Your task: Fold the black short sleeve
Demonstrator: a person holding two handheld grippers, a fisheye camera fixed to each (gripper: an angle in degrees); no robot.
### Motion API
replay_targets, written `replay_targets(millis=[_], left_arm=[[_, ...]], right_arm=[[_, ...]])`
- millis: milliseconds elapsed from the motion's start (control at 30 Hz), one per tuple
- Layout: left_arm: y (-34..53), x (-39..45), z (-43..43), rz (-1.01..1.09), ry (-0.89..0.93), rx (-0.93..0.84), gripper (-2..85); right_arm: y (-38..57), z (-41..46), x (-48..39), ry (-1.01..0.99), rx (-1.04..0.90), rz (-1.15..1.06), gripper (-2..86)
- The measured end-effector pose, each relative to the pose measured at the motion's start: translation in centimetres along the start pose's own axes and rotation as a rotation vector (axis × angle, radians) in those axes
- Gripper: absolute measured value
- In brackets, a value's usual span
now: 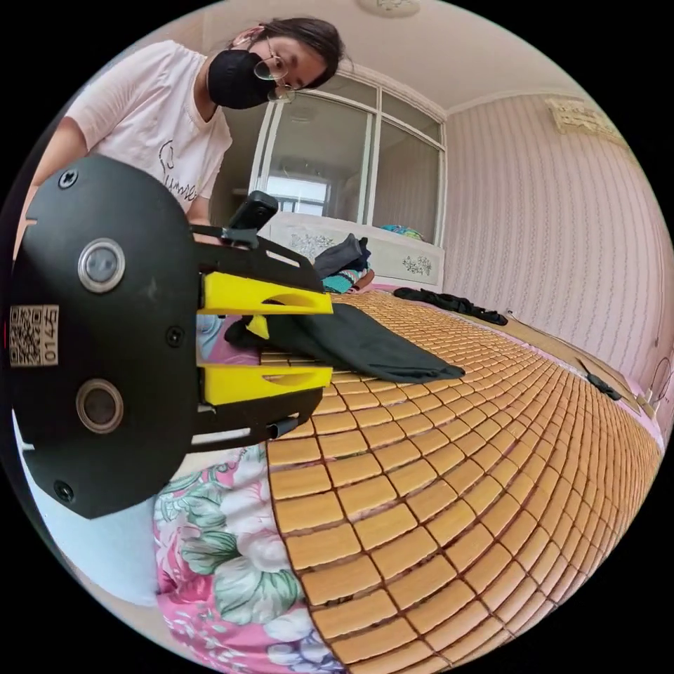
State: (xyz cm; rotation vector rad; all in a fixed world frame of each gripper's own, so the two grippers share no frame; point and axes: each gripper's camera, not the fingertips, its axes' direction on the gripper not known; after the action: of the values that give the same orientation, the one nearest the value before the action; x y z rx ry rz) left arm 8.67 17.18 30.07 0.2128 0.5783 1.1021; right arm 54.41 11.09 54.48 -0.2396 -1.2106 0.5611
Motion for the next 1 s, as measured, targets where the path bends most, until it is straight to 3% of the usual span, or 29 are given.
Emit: replay_targets(millis=[200,300,500,700,800,1000], left_arm=[[1.2,0.9,-2.4,0.023,0.027,0.036,-0.5],[1.7,1.2,-3.2,0.021,0.037,0.052,-0.5],[0.7,2.0,-3.8,0.026,0.155,0.146,-0.6],[0.5,3.3,-5.2,-0.023,0.2,0.312,-0.4],[1.8,1.0,-6.6,-0.119,0.168,0.337,-0.5],[6.8,-6.4,-9.0,-0.421,0.038,0.304,-0.5]], right_arm=[[-4.9,4.2,1.1,0.028,0.042,0.061,13.0],[-6.5,4.9,1.2,0.06,0.068,0.092,7.0],[-5.7,0.1,-1.8,0.025,0.157,-0.02,1.6],[-4.1,-5.7,-9.1,0.227,0.218,-0.161,1.1],[-5.1,-2.3,-12.4,0.288,0.136,-0.222,1.1],[-8.3,12.8,-15.1,0.334,-0.058,-0.273,1.2]])
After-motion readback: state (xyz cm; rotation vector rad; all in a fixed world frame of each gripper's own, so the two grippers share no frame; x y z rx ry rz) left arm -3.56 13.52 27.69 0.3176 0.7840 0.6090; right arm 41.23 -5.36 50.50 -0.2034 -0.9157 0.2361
